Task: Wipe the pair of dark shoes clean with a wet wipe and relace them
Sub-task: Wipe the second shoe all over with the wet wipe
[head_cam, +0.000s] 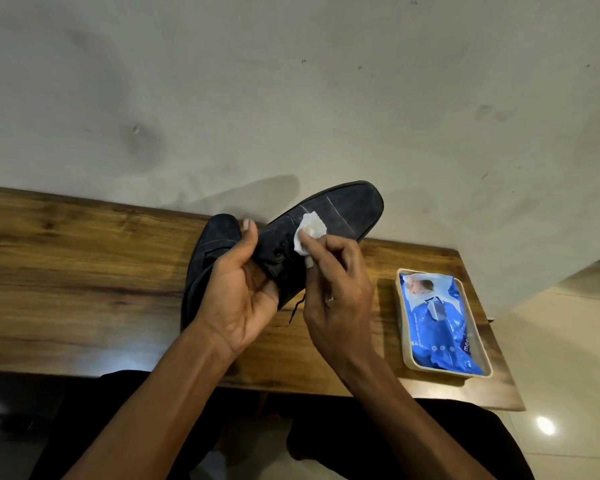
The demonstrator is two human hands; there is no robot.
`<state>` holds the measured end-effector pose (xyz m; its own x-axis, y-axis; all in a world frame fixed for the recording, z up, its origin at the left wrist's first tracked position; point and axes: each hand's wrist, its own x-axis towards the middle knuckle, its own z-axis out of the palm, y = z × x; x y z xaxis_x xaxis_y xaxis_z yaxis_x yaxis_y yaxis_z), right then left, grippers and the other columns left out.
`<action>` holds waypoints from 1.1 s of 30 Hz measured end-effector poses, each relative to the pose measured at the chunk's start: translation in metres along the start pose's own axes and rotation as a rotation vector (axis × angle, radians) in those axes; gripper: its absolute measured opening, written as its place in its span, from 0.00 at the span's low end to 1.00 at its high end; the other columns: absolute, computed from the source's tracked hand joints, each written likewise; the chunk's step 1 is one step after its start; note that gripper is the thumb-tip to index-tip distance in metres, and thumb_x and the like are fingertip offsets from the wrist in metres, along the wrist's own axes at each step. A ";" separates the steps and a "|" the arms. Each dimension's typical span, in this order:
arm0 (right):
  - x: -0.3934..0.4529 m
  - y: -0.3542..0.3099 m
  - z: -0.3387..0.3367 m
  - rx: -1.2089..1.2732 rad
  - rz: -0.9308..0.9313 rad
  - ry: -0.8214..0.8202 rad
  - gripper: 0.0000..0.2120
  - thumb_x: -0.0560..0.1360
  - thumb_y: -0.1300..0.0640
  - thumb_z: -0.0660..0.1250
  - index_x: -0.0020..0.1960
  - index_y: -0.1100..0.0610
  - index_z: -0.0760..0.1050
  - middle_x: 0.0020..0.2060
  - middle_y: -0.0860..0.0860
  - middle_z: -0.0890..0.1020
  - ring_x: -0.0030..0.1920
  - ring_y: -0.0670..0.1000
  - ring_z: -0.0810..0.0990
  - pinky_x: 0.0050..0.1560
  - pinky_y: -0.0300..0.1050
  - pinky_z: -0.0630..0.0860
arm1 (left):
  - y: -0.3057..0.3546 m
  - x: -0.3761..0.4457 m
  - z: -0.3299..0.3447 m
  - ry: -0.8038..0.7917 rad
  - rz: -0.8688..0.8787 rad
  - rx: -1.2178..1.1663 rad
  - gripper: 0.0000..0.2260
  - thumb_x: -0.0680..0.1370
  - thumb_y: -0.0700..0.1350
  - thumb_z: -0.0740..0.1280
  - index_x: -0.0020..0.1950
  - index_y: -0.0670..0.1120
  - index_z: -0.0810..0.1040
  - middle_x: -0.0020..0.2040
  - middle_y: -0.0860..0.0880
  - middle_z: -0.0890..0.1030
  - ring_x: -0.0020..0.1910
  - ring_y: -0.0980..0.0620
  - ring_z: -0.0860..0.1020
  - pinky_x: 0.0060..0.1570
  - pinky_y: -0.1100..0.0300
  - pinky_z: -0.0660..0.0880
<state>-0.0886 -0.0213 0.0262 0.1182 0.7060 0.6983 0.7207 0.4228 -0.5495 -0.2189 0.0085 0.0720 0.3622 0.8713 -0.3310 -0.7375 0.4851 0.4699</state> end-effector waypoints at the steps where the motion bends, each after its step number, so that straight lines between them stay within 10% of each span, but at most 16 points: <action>1: -0.003 -0.003 -0.001 -0.015 -0.033 -0.010 0.20 0.78 0.72 0.66 0.69 0.64 0.77 0.53 0.58 0.77 0.53 0.55 0.77 0.52 0.46 0.78 | 0.000 0.000 0.000 -0.003 -0.003 -0.020 0.24 0.81 0.55 0.60 0.65 0.36 0.77 0.60 0.37 0.82 0.59 0.43 0.82 0.57 0.52 0.80; 18: -0.010 -0.021 0.003 0.133 0.148 0.004 0.14 0.80 0.68 0.66 0.65 0.62 0.79 0.54 0.54 0.80 0.56 0.46 0.80 0.53 0.34 0.75 | -0.002 0.010 -0.003 0.005 0.038 -0.051 0.30 0.81 0.62 0.57 0.67 0.37 0.75 0.64 0.37 0.80 0.64 0.42 0.79 0.73 0.47 0.67; 24: 0.006 -0.008 0.002 0.051 0.040 -0.031 0.16 0.78 0.71 0.67 0.65 0.64 0.80 0.51 0.56 0.78 0.50 0.44 0.76 0.50 0.28 0.71 | -0.010 0.010 -0.002 -0.009 0.059 0.033 0.27 0.82 0.59 0.57 0.66 0.38 0.77 0.63 0.38 0.81 0.62 0.45 0.80 0.60 0.54 0.78; 29: 0.030 0.020 0.000 -0.008 0.126 0.086 0.16 0.80 0.68 0.66 0.66 0.61 0.80 0.50 0.56 0.78 0.49 0.50 0.78 0.49 0.30 0.73 | -0.023 0.002 0.005 -0.099 0.114 0.260 0.15 0.76 0.46 0.65 0.60 0.42 0.80 0.60 0.42 0.83 0.61 0.48 0.81 0.61 0.57 0.78; 33: 0.029 0.017 -0.008 0.021 -0.010 -0.021 0.16 0.78 0.72 0.64 0.63 0.62 0.82 0.53 0.56 0.78 0.54 0.51 0.79 0.55 0.34 0.74 | -0.028 -0.002 0.006 0.084 0.127 0.621 0.24 0.67 0.59 0.77 0.55 0.44 0.82 0.55 0.44 0.84 0.58 0.45 0.82 0.64 0.45 0.74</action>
<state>-0.0677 0.0021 0.0408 0.0963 0.7132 0.6943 0.7070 0.4420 -0.5521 -0.1960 -0.0065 0.0642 0.2290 0.9285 -0.2923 -0.2951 0.3524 0.8881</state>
